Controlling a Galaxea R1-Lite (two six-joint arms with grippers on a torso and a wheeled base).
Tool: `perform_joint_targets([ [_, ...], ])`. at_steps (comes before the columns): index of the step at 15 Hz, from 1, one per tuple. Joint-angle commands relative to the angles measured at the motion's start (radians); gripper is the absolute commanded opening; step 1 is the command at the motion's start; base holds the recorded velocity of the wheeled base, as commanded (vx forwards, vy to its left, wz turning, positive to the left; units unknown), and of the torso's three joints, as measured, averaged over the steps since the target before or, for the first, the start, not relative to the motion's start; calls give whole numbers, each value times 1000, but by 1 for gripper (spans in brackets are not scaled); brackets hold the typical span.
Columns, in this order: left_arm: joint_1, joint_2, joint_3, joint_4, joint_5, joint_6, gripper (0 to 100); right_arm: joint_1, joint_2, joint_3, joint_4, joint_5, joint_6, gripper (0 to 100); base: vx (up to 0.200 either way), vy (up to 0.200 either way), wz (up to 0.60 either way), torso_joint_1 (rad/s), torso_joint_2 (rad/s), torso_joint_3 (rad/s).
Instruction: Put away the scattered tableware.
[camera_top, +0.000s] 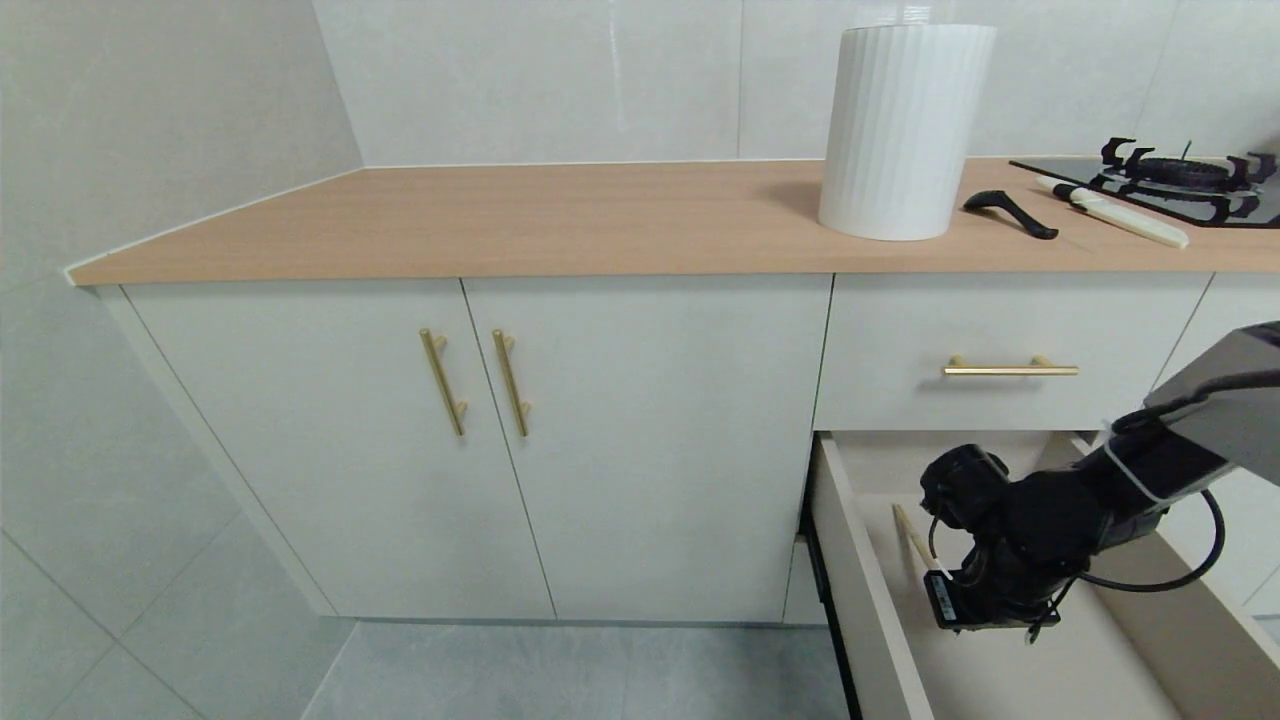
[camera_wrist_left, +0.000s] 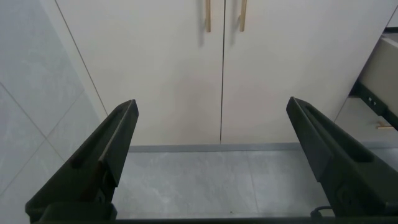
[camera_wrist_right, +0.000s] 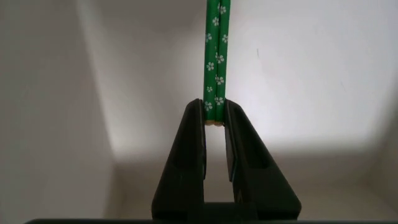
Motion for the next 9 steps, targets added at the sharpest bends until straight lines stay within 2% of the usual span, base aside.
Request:
perform_joint_targets([
  [1,0,0,-1,0,0,0,100,-14,73,35,-50,-8,-3,0,0,0,0,0,0,0],
  [9,0,0,0,0,0,0,100,-19,84,80,-156,-8,-33,0,0,0,0,0,0,0],
])
